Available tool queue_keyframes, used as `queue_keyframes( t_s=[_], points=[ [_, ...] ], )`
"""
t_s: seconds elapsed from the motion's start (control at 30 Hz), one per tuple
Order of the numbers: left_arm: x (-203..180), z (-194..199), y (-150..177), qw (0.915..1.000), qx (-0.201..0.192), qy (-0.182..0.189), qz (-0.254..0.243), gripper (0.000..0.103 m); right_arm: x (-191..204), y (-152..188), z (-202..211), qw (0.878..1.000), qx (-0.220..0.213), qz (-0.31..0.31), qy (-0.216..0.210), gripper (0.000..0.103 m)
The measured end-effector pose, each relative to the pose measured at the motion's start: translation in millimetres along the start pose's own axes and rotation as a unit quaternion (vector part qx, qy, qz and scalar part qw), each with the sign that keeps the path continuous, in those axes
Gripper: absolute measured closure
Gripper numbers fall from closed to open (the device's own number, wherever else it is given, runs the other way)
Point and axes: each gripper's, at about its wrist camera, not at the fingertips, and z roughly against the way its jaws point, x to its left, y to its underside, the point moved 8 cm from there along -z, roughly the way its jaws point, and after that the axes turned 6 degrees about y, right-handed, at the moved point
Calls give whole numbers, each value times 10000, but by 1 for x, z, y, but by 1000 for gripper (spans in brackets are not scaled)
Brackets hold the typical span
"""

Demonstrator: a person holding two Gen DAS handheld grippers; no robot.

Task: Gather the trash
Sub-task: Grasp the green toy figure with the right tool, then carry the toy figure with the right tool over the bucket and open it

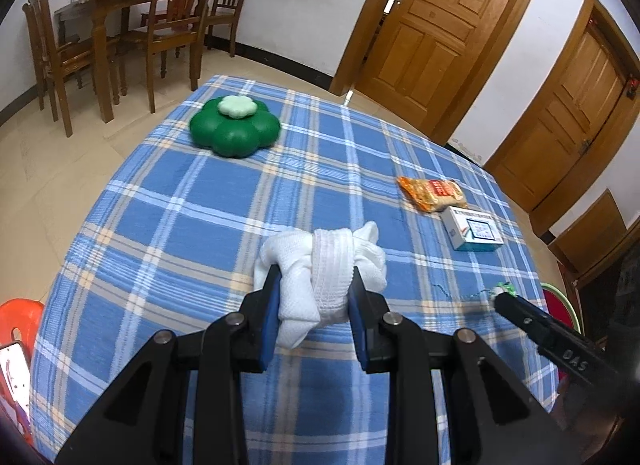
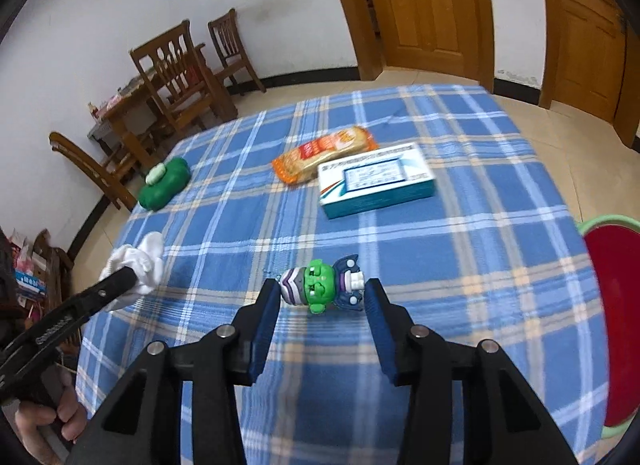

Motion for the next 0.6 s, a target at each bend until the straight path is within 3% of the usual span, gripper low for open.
queue_keyframes(
  t_s=[0.6],
  points=[
    [-70, 3, 2, 9964, 227, 657, -483, 73, -92, -8, 101, 9918, -920, -837, 290, 56]
  ],
)
